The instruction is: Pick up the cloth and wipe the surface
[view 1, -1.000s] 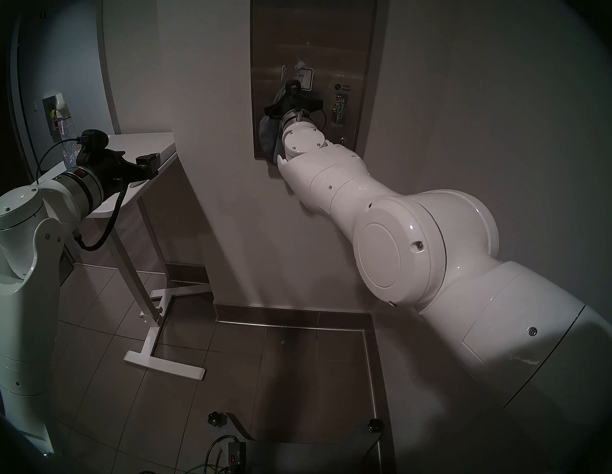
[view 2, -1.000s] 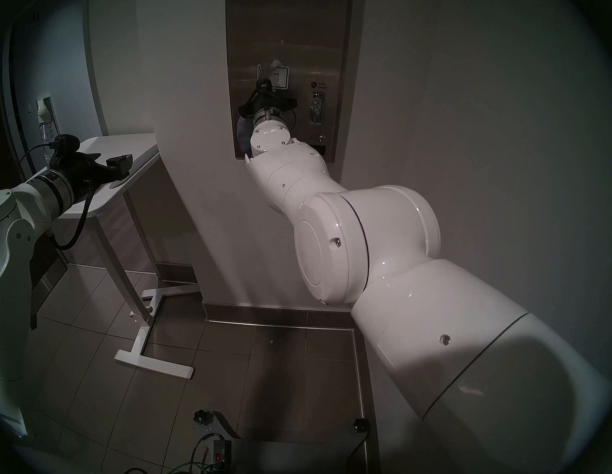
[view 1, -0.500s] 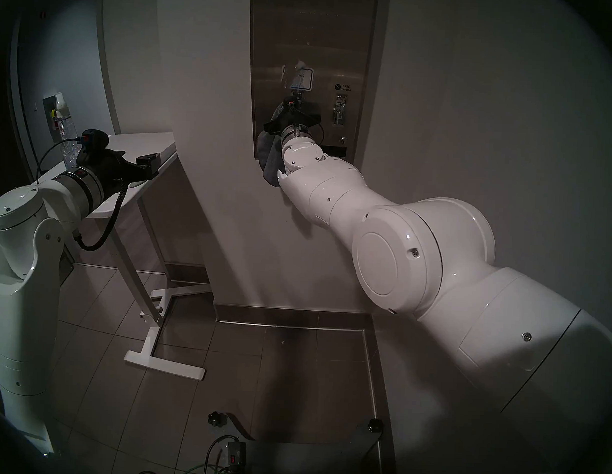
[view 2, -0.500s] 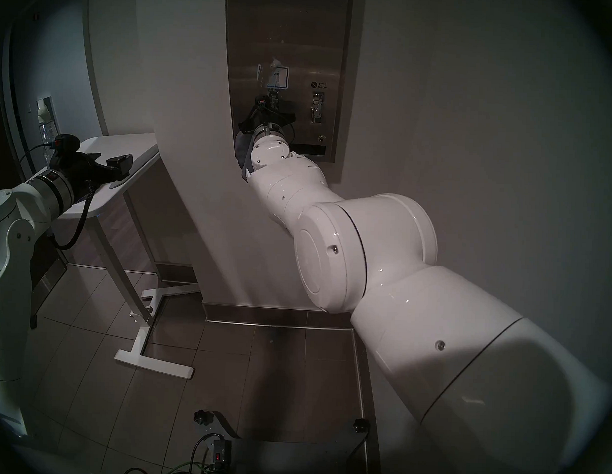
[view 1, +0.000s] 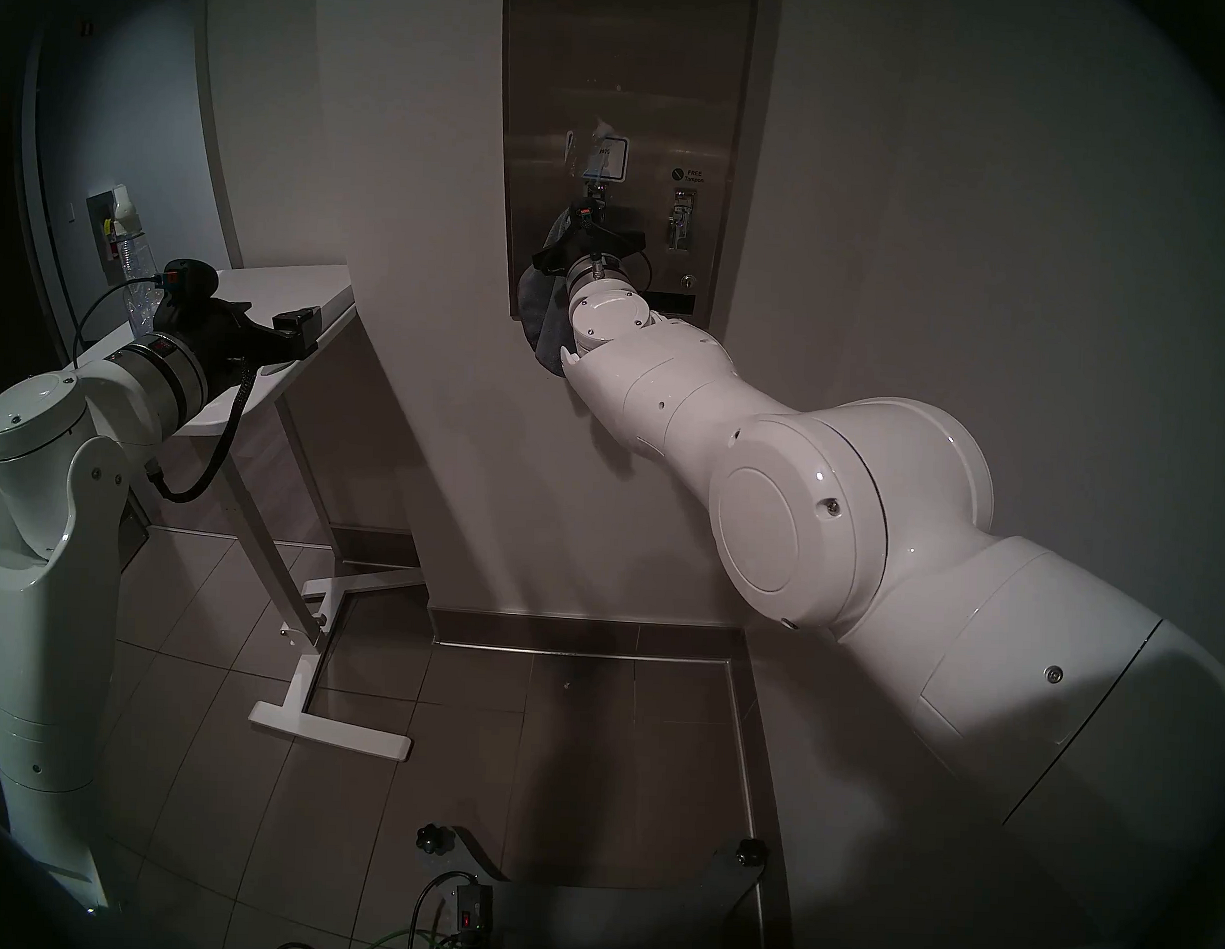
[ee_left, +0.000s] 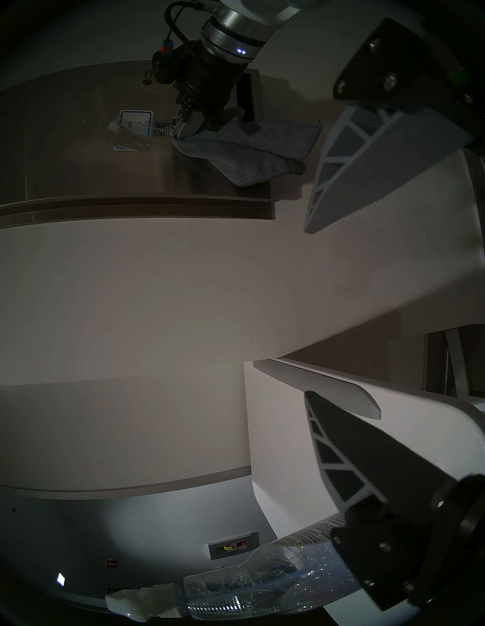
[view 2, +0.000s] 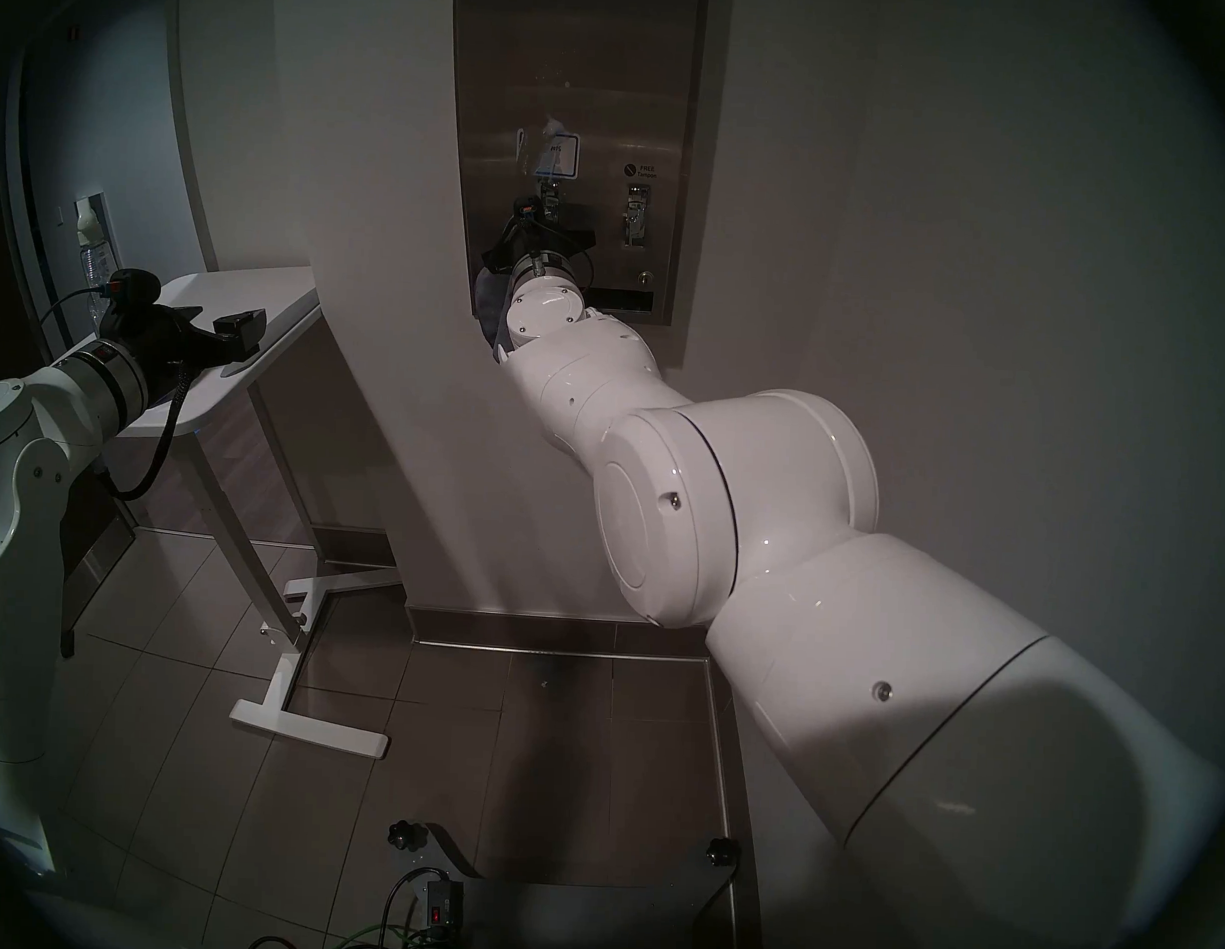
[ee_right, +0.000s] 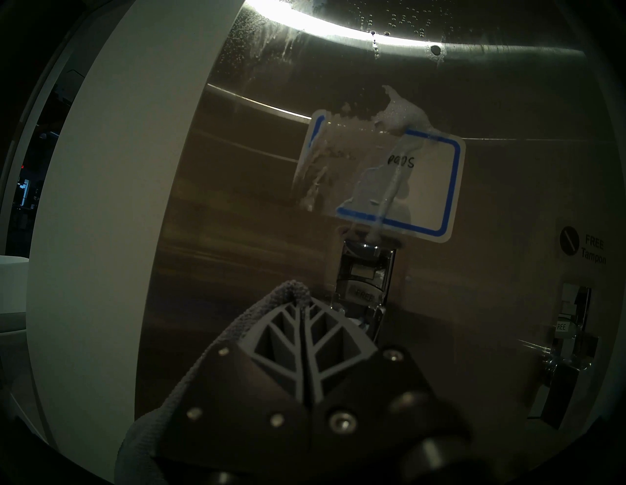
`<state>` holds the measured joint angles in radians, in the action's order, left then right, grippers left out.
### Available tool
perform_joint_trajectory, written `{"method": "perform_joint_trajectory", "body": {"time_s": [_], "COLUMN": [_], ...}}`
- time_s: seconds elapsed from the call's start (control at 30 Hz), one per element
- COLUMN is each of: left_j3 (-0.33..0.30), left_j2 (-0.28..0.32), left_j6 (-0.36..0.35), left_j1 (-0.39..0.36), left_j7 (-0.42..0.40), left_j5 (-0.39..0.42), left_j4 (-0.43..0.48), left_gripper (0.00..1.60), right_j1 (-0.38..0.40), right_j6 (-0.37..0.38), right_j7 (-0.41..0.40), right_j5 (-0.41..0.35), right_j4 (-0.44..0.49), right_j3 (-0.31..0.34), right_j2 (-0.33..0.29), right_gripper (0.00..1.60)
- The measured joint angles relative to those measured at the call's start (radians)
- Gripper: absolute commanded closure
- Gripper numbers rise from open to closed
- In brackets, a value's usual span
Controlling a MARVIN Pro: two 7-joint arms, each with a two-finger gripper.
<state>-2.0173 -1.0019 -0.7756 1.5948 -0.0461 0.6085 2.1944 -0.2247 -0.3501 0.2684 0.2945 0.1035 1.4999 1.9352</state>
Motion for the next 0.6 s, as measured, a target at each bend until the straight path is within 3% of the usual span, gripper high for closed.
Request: {"method": "perform_joint_trajectory", "body": {"time_s": [0.6], "left_j3": [0.0], "left_j2": [0.0], "left_j6": [-0.002], "left_j1": [0.001], "left_j7": [-0.006], "left_j5": [-0.005], "left_j4": [-0.001], "left_gripper": [0.0], "right_j1": [-0.024], "right_j6": [0.013], "right_j7": [0.043], "right_j5": [0.037], "right_j4": [0.004], "right_j3": [0.02], "right_j2": [-0.003], "right_gripper": [1.6]}}
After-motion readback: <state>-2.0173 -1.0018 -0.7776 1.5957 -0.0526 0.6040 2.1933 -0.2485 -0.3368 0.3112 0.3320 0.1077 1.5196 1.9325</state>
